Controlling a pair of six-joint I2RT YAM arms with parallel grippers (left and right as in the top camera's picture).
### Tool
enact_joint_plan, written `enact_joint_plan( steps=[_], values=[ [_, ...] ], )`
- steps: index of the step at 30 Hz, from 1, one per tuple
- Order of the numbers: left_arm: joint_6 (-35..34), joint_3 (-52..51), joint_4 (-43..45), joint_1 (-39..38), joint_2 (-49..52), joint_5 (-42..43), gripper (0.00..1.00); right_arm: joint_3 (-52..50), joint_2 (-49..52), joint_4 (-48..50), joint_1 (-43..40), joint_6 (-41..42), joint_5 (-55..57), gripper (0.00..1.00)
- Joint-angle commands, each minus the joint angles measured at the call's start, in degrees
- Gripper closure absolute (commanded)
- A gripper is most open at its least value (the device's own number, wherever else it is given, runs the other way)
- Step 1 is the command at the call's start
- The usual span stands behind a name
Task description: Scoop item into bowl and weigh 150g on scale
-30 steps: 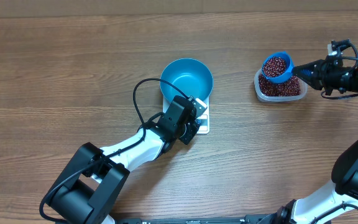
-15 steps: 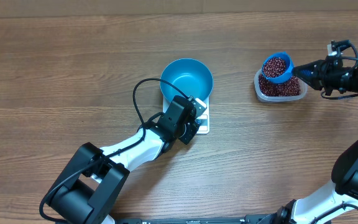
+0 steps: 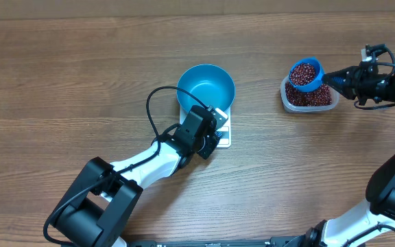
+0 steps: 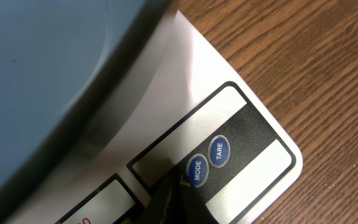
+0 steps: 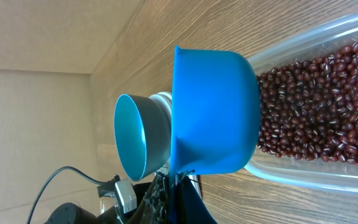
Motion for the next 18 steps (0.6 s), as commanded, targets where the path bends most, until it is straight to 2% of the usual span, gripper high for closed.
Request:
enact_joint_plan(
  steps=[1,18],
  values=[
    [0.9,0.3,-0.6,0.7,1.5,0.4,0.96,-0.2,-0.4,0.1,-0.1,-0.7,-1.3,0.96],
    [1.4,3.0,-4.2,0.6,1.4,1.0,0.96,-0.2,-0.4,0.1,-0.1,-0.7,-1.3,0.96]
  ],
)
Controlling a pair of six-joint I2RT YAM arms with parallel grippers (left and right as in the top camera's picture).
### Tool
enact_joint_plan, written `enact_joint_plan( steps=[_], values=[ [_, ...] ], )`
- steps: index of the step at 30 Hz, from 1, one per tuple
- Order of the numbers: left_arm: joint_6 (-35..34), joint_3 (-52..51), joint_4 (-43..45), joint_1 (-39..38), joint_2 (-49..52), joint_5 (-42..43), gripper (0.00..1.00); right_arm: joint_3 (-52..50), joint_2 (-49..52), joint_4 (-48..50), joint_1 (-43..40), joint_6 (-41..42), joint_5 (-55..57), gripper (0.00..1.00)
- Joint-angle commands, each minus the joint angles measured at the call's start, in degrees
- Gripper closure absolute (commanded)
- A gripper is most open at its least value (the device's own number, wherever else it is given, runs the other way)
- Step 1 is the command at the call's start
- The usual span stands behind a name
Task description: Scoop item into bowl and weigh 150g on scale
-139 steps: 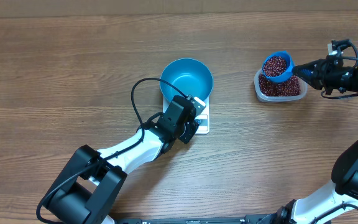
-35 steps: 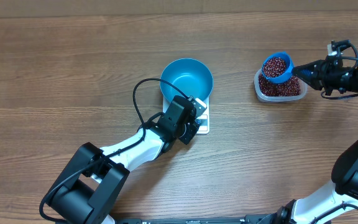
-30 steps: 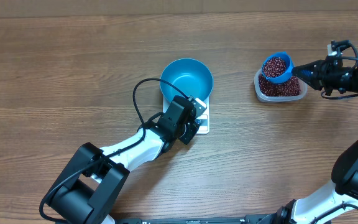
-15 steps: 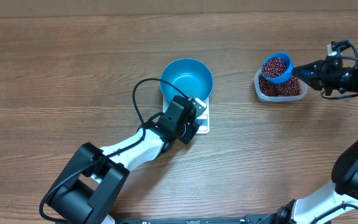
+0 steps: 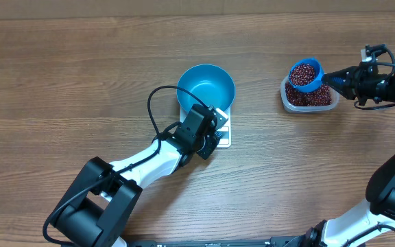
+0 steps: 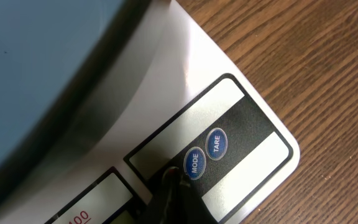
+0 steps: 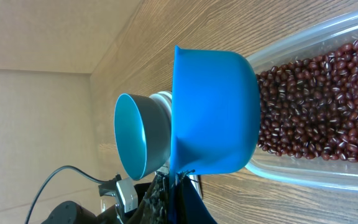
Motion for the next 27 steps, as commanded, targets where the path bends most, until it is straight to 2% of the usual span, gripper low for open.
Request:
enact_joint_plan(
  steps=[1,27],
  values=[
    [1.2,1.6,-0.9,0.6,1.4,0.7,0.96,-0.2,-0.4,0.3,-0.1,-0.7,-1.3,0.96],
    [1.4,5.4,-5.4,0.5,0.6,1.1,0.96,-0.2,-0.4,0.5,-0.1,-0.7,-1.3,0.96]
  ],
)
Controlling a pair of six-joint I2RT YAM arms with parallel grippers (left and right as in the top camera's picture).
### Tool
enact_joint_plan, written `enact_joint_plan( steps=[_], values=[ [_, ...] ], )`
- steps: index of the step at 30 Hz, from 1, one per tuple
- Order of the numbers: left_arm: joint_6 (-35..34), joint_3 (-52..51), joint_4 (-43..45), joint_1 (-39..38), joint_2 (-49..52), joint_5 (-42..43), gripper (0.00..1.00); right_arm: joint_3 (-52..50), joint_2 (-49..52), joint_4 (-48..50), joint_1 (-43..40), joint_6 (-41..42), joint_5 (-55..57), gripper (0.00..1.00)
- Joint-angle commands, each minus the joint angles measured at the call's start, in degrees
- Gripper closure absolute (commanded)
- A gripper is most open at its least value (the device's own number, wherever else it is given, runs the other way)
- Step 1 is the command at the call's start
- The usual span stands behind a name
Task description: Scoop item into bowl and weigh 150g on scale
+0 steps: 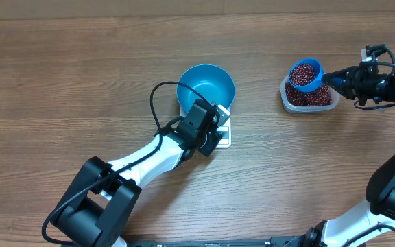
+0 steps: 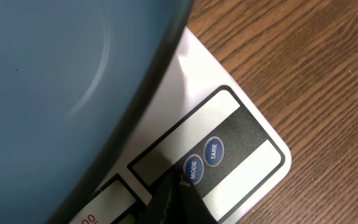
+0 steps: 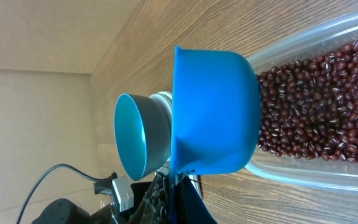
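An empty blue bowl [image 1: 206, 86] stands on the white scale [image 1: 224, 135]. My left gripper [image 1: 212, 139] is shut, and its dark tip [image 2: 176, 185] rests on the scale's panel just left of the MODE button [image 2: 193, 168], with the TARE button [image 2: 212, 151] beside it. At the right, my right gripper [image 1: 336, 79] is shut on the handle of a blue scoop [image 1: 306, 74] heaped with red beans. It holds the scoop level over the clear bean container [image 1: 310, 98]. From the right wrist, the scoop [image 3: 213, 112] hides its own contents.
A black cable [image 1: 153, 103] loops from the left arm beside the bowl. The container of beans [image 3: 319, 112] sits near the table's right edge. Bare wood table [image 1: 81, 75] surrounds the scale.
My left gripper has shifted slightly toward the bowl, so the bowl fills more of the left wrist view. Its tip stays beside the MODE button. The right arm and scoop have not moved.
Through all moments my left gripper was shut with its tip on the scale's panel beside the MODE button, shifting only a little each time. My right gripper has held the full scoop still over the bean container throughout.
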Motion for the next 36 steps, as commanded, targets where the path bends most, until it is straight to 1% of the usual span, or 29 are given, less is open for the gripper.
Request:
enact_joint_plan(
  steps=[1,11,22,36],
  values=[
    [1.4,1.4,0.0,0.5,0.4,0.9,0.96,-0.2,-0.4,0.4,-0.1,-0.7,-1.3,0.96],
    [1.1,1.0,-0.2,0.4,0.5,2.2,0.96,-0.2,-0.4,0.4,-0.1,-0.7,-1.3,0.96],
    [1.1,0.3,0.8,0.4,2.1,-0.6,0.96,-0.2,-0.4,0.4,-0.1,-0.7,-1.3,0.96],
    [1.1,0.3,1.5,0.5,3.0,-2.1,0.96,-0.2,-0.4,0.3,-0.1,-0.7,-0.2,0.96]
  ],
)
